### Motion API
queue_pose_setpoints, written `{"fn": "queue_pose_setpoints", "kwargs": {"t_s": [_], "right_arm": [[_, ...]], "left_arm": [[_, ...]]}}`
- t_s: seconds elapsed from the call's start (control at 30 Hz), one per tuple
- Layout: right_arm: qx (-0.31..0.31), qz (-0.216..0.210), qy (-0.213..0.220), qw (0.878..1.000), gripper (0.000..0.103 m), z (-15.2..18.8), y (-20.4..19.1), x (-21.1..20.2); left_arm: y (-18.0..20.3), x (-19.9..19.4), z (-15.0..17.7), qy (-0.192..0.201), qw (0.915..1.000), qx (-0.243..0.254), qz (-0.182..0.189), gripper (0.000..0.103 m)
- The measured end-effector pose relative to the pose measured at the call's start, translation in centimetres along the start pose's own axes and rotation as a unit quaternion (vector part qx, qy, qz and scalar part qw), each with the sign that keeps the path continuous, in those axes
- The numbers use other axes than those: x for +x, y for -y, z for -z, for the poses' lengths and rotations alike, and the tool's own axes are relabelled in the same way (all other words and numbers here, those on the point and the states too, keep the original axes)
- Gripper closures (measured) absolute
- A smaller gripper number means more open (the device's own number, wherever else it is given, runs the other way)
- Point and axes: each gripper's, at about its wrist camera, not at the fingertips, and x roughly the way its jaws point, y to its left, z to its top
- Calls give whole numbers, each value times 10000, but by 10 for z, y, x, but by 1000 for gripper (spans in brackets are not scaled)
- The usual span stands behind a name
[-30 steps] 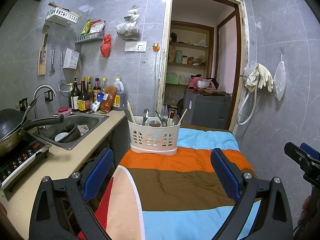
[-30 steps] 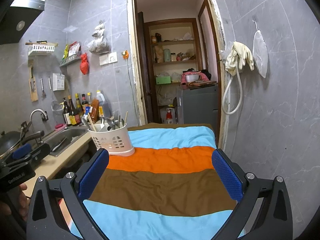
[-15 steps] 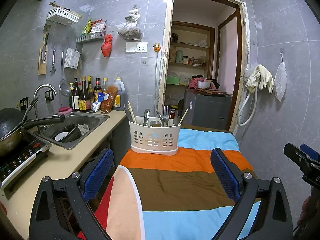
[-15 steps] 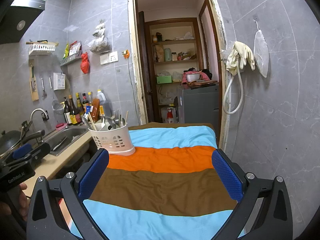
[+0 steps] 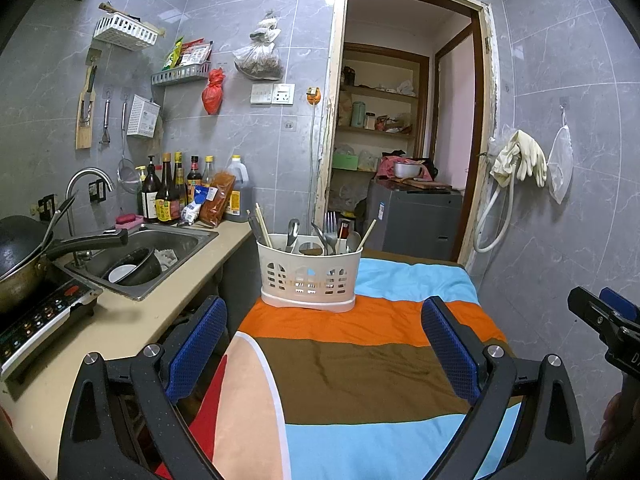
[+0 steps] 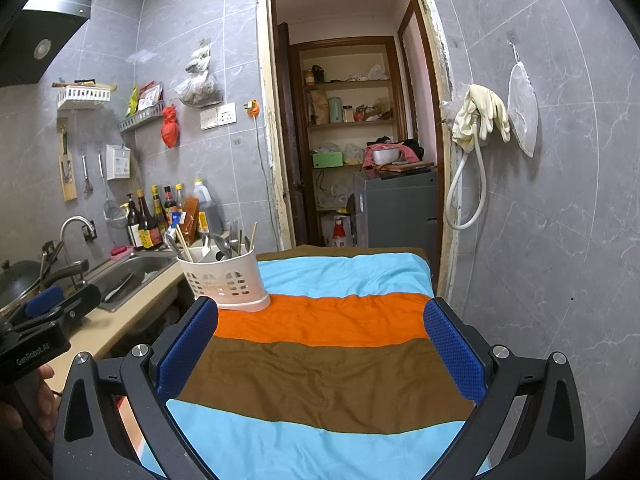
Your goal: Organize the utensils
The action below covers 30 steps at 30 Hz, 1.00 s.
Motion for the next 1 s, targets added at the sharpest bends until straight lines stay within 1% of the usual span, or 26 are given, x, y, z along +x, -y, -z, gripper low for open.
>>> {"fn": "queue_pose_setpoints", "kwargs": {"t_s": [1.0], "right_arm": [[-7,-9,-16,10000,0,-1,1,2]], "left_arm": [[0,2,0,-18,10000,0,2,8]]}}
